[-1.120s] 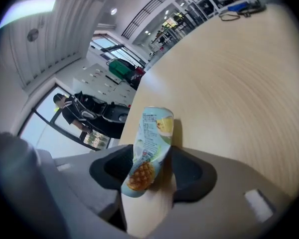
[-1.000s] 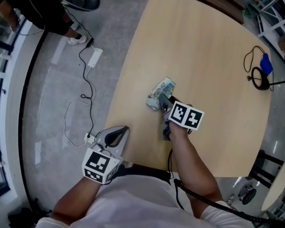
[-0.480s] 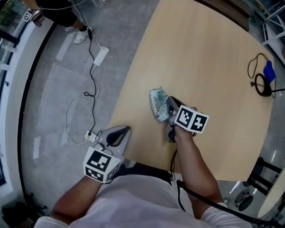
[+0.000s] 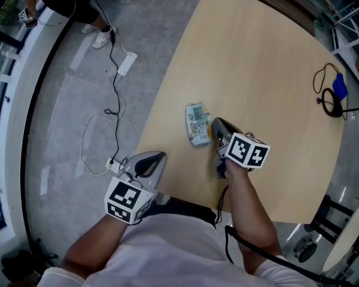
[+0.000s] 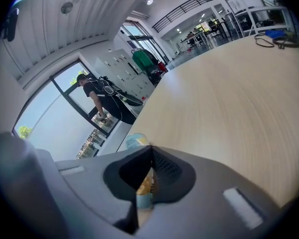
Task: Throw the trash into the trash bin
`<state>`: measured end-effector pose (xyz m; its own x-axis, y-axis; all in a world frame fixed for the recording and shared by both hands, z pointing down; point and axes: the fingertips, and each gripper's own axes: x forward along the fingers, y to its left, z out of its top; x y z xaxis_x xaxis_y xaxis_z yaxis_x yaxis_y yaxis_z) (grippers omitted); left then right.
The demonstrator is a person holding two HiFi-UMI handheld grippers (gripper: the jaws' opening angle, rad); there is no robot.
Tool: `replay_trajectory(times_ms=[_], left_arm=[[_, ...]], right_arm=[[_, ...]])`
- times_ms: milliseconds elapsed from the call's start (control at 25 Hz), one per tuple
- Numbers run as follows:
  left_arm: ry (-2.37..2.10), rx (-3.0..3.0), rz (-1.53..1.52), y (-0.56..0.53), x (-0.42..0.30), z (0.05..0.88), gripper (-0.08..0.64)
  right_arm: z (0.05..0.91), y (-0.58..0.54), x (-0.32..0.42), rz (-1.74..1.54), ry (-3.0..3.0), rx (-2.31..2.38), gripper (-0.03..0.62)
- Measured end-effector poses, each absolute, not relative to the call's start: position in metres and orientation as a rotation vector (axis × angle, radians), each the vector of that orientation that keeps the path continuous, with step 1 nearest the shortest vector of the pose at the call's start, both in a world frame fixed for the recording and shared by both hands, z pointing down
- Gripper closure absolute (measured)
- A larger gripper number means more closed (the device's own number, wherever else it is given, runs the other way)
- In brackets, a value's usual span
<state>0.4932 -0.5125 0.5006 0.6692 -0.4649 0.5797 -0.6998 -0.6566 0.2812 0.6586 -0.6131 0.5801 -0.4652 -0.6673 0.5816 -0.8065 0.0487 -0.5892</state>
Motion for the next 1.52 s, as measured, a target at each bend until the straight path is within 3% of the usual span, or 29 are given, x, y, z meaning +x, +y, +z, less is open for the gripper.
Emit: replay_trajectory(times_ms=[40,120,240,600,1000,1520], left_arm=[[-0.906,2.388,0.641,-0.512,0.493,0.501,0.552],[-0.905,2.381,0.638,-0.511,0.494,0.502,0.552],[-0.893,2.387,0.638,-0.509,0.498,0.503,0.552],[-0.911,2.377,0.640,-0.507,0.492,0.502,0.552],[-0.945,2.341,0.631,-0.505,0.484,0.503,0.552],[-0.966,2.334,0.619,-0.502,0.479,0.502,0.552]], right_arm=[[0.577,-0.613,0.657,1.388,-2.177,1.528,0.587],[0.573,-0.613,0.650,1.380,-2.197,1.487,0.371],[0.573,-0.606,0.637,1.266,-2.171,1.390,0.261],[0.574,-0.585,0.599,0.753,-2.068,1.194,0.215],[0.609,-0.593,0.608,0.933,-1.959,1.202,0.175],[0.624,-0.591,0.612,0.709,-1.901,1.183,0.184]])
